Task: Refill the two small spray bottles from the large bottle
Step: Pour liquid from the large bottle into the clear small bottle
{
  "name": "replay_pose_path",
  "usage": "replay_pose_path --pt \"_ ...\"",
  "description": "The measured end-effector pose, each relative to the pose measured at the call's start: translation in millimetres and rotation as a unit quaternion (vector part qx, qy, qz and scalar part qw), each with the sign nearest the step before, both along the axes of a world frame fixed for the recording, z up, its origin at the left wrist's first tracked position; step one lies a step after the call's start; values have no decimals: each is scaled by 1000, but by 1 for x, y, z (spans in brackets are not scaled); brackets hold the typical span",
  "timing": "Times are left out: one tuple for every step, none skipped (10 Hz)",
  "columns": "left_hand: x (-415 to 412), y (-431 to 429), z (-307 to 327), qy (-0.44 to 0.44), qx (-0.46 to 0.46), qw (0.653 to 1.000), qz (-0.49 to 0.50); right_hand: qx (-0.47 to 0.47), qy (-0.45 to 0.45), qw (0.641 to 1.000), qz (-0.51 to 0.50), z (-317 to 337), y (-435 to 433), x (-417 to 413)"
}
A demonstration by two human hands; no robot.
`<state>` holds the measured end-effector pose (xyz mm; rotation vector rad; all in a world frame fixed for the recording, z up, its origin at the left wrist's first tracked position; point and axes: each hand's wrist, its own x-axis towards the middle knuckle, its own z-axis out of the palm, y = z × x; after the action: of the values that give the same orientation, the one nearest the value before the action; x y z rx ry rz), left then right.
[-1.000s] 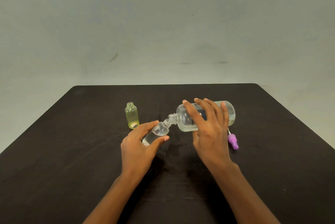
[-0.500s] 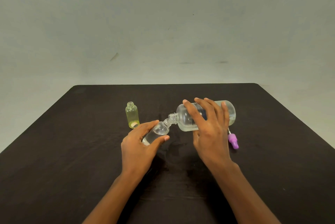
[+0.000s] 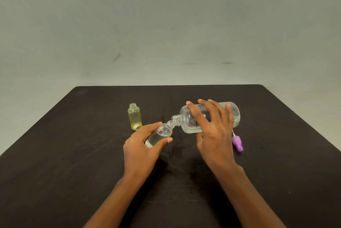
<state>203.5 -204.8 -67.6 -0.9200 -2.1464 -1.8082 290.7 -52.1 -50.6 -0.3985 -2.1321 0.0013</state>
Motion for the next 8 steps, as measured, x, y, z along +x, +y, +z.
replay_pose_path --pt "0 0 0 4 -1 1000 -2 -1 -2 1000 0 0 0 0" --pt "0 0 0 5 -2 1000 -3 -3 -1 1000 0 0 0 0" --pt "-1 0 0 4 -3 1000 -4 -3 -1 1000 -1 0 0 1" --pt "-1 0 0 1 -1 1000 -5 -2 -2 1000 -1 0 0 1" --pt "-1 0 -1 -4 -1 1000 -3 -4 -3 1000 0 0 0 0" --pt "-1 1 -1 -8 1 1000 -1 -4 -1 1000 0 0 0 1" --pt "-1 0 -1 -5 -1 1000 -2 -4 -2 1000 0 0 0 1" --pt "-2 0 -2 -7 0 1000 -2 -3 -1 1000 1 0 0 0"
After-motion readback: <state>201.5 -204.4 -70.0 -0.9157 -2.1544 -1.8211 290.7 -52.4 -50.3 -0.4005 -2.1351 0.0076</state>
